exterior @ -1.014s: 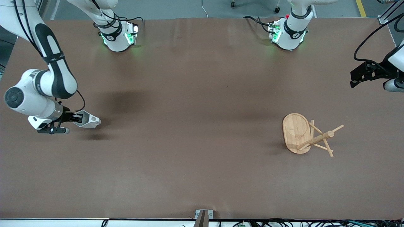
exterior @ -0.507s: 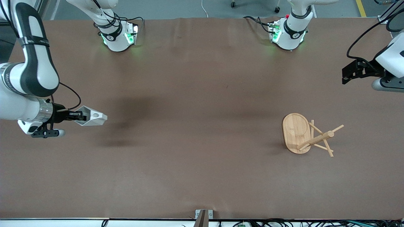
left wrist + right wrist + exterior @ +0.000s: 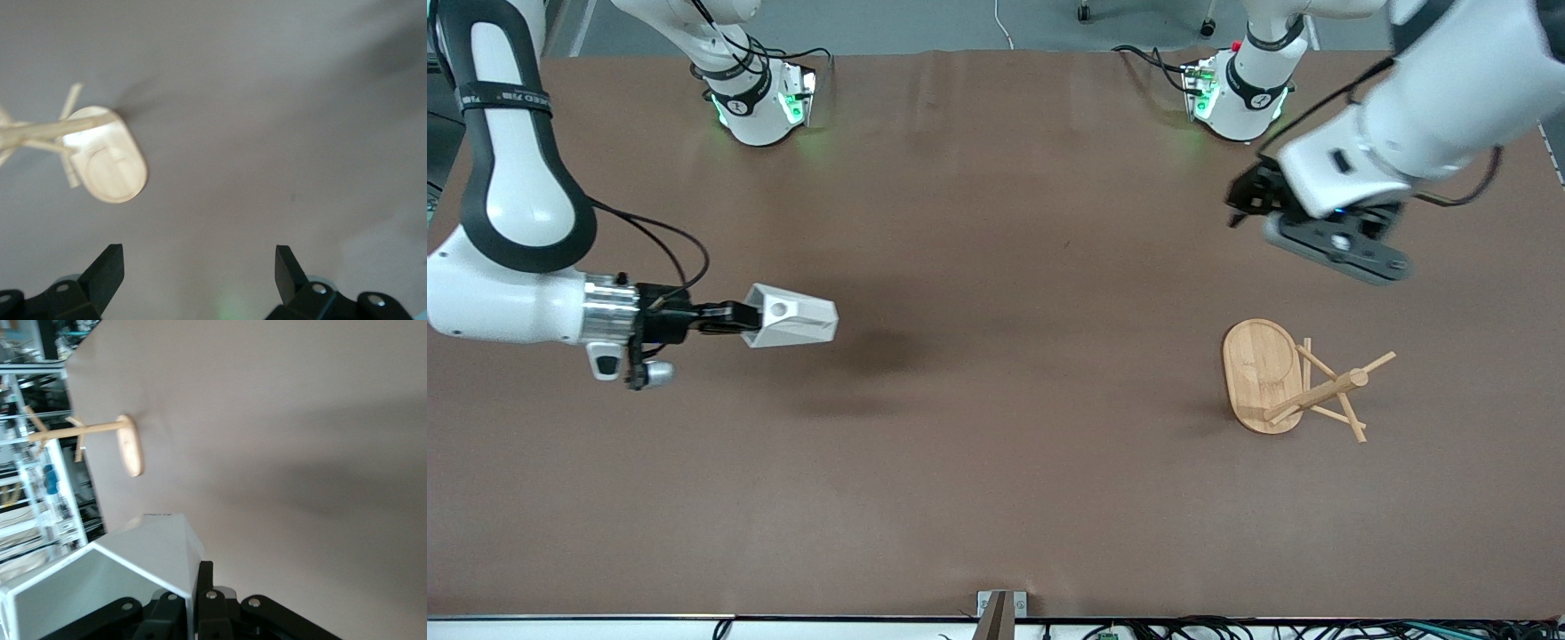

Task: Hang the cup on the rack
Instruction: 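Carry the cup toward center while the left gripper reaches for it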

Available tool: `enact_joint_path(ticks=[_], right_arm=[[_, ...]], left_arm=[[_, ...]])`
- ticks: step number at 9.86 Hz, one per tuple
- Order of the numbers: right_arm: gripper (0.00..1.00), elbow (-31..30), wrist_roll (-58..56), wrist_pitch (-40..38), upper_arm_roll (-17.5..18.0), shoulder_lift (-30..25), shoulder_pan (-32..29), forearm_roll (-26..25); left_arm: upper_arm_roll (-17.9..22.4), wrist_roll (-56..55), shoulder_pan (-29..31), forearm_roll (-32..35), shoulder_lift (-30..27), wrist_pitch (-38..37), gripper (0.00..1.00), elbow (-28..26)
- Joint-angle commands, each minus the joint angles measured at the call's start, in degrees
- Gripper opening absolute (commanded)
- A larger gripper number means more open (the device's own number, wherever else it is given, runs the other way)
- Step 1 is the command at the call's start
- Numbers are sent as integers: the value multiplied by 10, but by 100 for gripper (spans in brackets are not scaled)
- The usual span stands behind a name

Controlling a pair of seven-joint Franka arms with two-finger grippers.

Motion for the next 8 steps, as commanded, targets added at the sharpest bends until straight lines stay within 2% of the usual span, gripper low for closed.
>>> enact_joint_path(ticks=[1, 5, 6, 8], right_arm=[[0, -15, -7, 1, 47, 6, 0, 94], [0, -30, -20, 27, 108, 13, 21, 199], [0, -41, -45, 35, 127, 22, 22, 243], [0, -65, -134, 30, 146, 46, 23, 295]], left_arm=[[-43, 59, -25, -9, 7, 25, 100, -6], [-139, 116, -41, -10, 37, 109, 100, -3], [-155, 124, -46, -10, 44, 121, 100, -1], [-158, 132, -84, -7, 66, 173, 100, 16]])
